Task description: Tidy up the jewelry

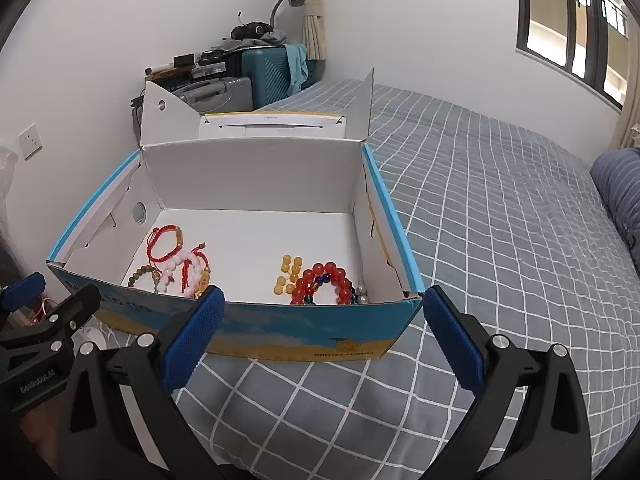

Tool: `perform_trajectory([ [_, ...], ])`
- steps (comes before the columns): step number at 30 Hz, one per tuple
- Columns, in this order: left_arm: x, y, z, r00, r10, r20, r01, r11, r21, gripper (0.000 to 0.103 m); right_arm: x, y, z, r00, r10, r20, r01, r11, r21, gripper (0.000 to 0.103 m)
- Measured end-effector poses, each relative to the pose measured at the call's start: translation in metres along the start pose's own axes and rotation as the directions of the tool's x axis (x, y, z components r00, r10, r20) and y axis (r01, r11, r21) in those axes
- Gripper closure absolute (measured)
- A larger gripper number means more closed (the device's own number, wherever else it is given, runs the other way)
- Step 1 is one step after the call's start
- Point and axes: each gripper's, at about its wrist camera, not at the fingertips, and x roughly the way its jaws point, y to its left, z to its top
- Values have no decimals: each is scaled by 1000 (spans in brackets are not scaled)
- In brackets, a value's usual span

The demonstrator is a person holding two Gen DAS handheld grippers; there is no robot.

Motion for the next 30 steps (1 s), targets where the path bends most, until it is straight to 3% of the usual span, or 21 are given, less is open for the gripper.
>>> perform_trajectory([
  [30,-1,-4,2,1000,19,14,-19,1000,10,6,-2,1,-1,1000,-3,-8,3,1000,-1,8],
])
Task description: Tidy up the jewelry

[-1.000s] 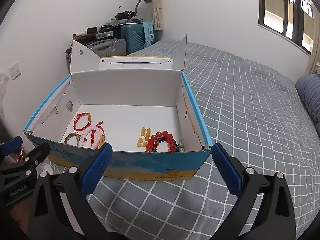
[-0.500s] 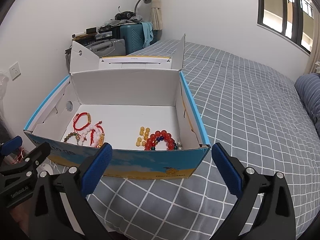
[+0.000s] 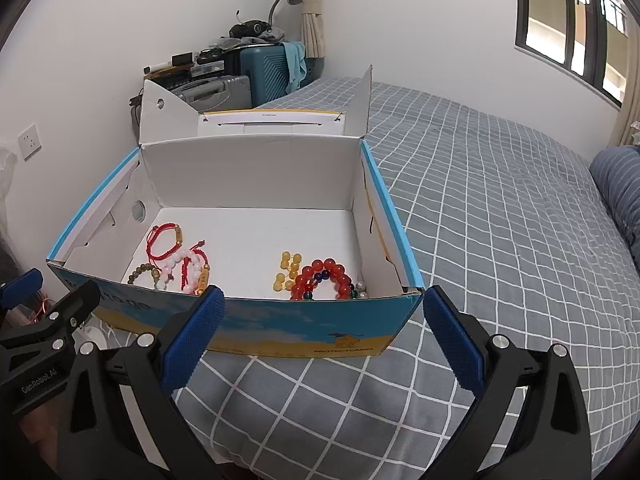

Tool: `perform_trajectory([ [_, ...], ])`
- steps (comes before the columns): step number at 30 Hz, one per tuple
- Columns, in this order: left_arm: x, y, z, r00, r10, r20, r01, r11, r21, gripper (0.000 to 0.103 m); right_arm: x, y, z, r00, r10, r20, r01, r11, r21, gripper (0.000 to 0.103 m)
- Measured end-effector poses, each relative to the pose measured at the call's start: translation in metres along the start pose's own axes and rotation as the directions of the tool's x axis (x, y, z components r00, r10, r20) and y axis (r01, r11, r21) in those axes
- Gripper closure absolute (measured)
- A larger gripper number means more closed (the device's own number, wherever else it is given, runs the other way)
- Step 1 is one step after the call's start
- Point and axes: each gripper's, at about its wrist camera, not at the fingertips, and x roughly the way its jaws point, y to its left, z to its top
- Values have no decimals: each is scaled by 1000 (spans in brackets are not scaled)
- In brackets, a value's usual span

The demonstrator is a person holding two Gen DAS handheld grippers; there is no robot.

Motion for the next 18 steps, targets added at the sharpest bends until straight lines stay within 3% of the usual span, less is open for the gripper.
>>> perform_trajectory([
  [18,1,0,0,1000,-1,-1,1,1000,-10,6,-2,-2,-1,1000,1,0,-1,1000,5,8],
])
